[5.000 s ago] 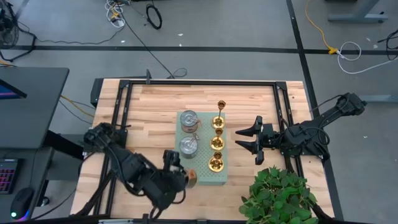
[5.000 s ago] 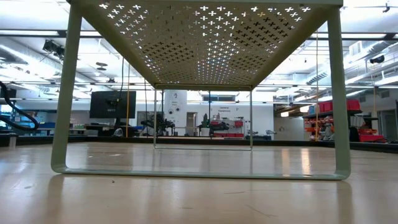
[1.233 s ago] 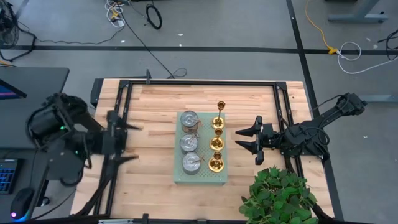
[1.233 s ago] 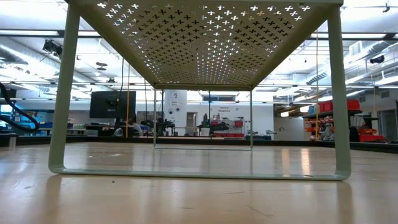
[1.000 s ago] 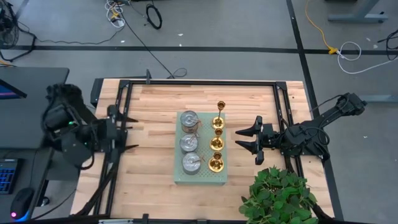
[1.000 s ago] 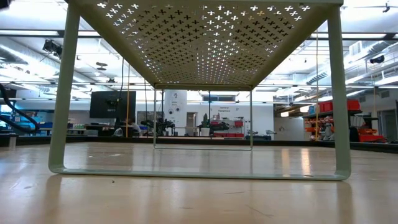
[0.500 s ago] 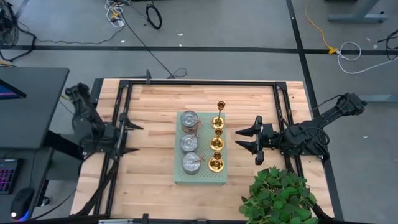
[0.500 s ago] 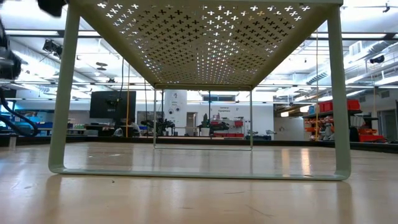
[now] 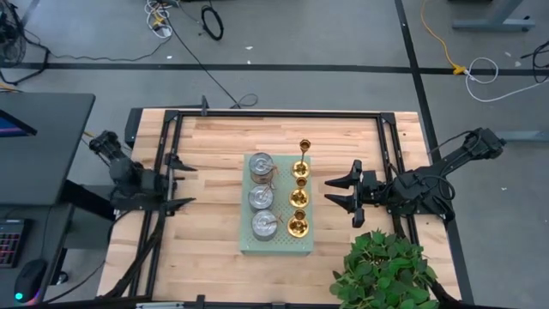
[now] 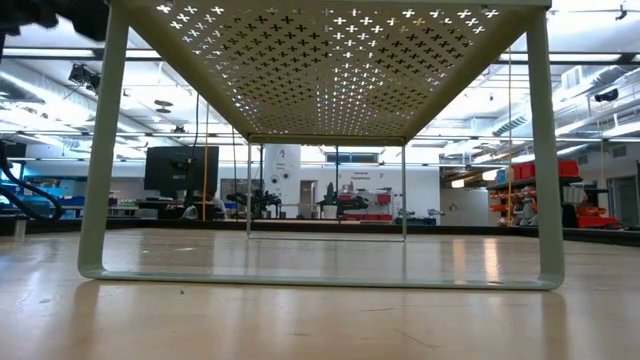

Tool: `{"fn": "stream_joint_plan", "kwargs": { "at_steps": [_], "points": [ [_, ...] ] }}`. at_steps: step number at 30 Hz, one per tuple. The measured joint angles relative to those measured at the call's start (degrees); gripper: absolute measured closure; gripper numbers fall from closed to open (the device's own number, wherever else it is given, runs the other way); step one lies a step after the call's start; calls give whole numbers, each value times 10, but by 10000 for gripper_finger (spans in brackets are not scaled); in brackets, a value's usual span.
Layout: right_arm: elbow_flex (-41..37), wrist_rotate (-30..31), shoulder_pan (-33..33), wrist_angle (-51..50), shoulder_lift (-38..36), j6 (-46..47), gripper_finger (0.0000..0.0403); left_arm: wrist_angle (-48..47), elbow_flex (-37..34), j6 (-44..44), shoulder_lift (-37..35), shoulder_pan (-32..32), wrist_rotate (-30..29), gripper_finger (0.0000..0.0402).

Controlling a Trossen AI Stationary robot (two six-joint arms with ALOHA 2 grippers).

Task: Pick & Place candle stick holders
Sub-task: Return to Home Position

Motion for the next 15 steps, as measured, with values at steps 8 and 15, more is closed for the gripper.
{"fn": "stream_joint_plan", "kwargs": {
  "at_steps": [8, 15],
  "points": [
    [0, 0, 0, -1, 0, 0, 218, -82, -82, -120, -3, 136, 24, 3],
    [0, 1, 0, -1, 1, 0, 218, -78, -84, -129, 36, 225, 213, 3]
  ]
}}
